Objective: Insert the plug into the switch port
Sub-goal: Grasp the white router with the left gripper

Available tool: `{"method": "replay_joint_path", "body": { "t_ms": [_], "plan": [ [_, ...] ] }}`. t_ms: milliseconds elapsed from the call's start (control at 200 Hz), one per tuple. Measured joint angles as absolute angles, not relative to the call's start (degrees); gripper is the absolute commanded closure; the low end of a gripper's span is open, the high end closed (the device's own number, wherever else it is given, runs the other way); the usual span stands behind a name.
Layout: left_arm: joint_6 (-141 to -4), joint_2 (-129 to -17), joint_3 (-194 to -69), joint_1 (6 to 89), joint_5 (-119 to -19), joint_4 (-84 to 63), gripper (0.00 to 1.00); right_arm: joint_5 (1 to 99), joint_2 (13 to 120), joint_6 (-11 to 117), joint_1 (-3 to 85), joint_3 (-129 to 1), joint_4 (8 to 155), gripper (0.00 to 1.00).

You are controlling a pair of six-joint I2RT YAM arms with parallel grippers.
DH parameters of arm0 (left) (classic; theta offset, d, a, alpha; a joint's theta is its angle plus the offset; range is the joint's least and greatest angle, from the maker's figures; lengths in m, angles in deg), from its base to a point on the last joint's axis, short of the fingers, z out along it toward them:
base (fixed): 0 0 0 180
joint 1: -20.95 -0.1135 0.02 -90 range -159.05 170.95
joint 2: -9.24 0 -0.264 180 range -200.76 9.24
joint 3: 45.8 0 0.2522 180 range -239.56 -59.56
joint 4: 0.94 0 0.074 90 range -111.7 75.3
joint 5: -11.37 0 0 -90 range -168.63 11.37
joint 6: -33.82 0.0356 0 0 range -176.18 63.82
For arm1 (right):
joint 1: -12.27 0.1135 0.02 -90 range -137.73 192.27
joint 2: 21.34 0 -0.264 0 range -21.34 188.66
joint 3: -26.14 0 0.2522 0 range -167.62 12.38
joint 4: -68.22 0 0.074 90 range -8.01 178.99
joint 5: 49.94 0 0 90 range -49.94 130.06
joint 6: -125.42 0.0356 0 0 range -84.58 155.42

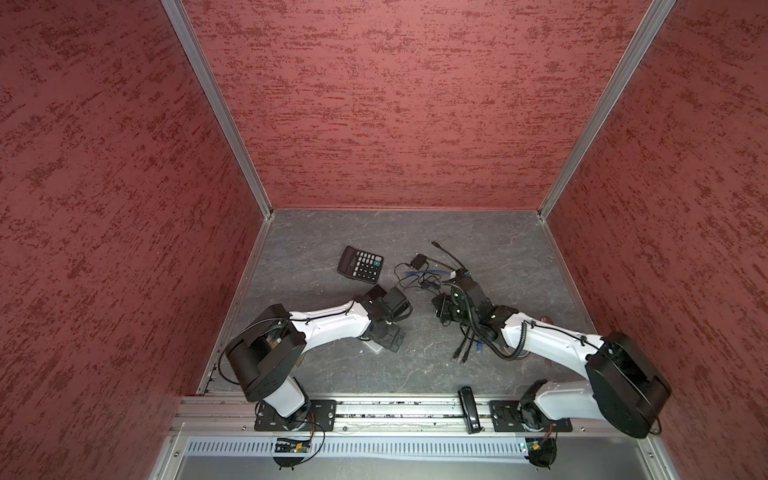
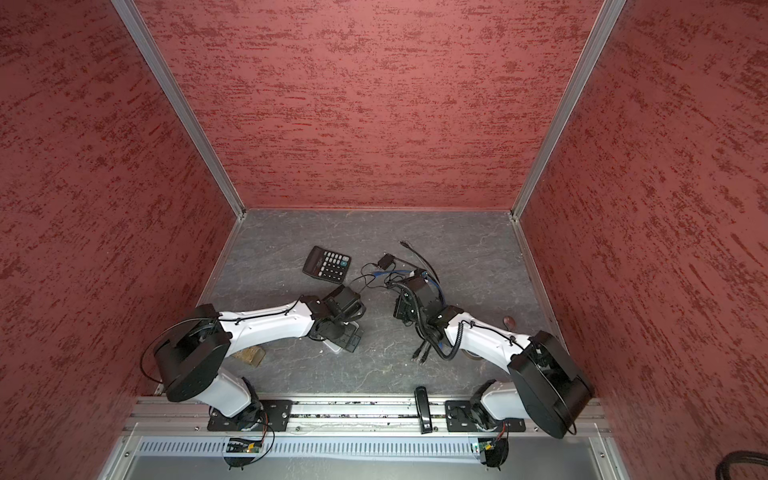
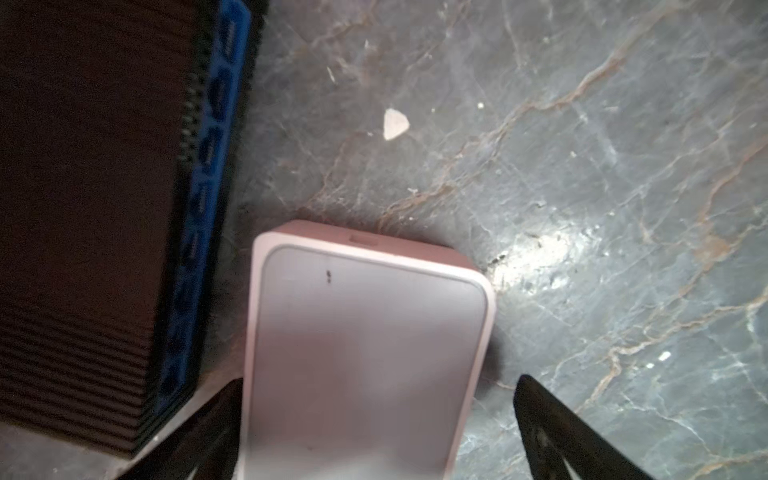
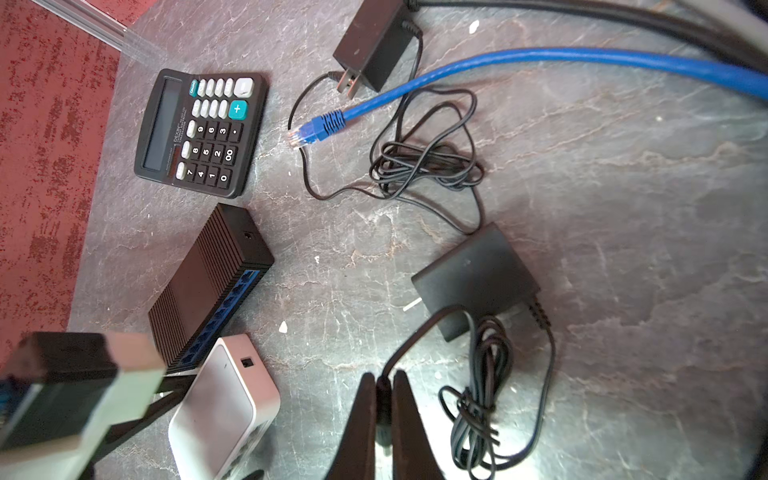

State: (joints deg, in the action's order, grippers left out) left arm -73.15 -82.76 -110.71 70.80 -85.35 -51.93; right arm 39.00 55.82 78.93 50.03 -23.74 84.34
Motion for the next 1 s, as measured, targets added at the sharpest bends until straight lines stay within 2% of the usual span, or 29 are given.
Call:
{"method": "replay_joint_path", "body": {
  "t_ms": [190,311,426,576,807,972,1002],
  "plan": [
    [-75.73,-83.33,-110.93,70.89,-85.65,-54.62,0.07,39.20,55.84,78.93,50.03,-23.74,83.68,1.00],
    [-76.67,-83.31,-110.93,70.95,-85.72,-54.47,0.17,39.83,56.24,78.93,50.03,-23.74,83.29,1.00],
    [-76.78,-83.44,-110.91,71.61,-85.72,-53.77,0.30,39.94,56.30,78.93,50.03,-23.74,83.02,1.00],
    [-76.82,-83.81,-110.93,72.96,-85.98,-52.52,0.56,39.94,56.09,78.93,50.03,-23.74,82.56,1.00],
    [-76.86,-83.40,-109.91,74.60,-87.01,-49.20,0.71,39.96,54.36,78.93,50.03,-23.63,81.25,1.00],
    [-76.16,-80.16,-106.12,76.20,-87.45,-42.53,0.74,39.99,53.40,78.91,50.03,-22.75,79.57,1.00],
    [-75.95,-79.22,-105.23,76.46,-87.16,-40.74,0.77,40.01,53.27,78.91,50.03,-22.60,79.37,1.00]
  ]
}}
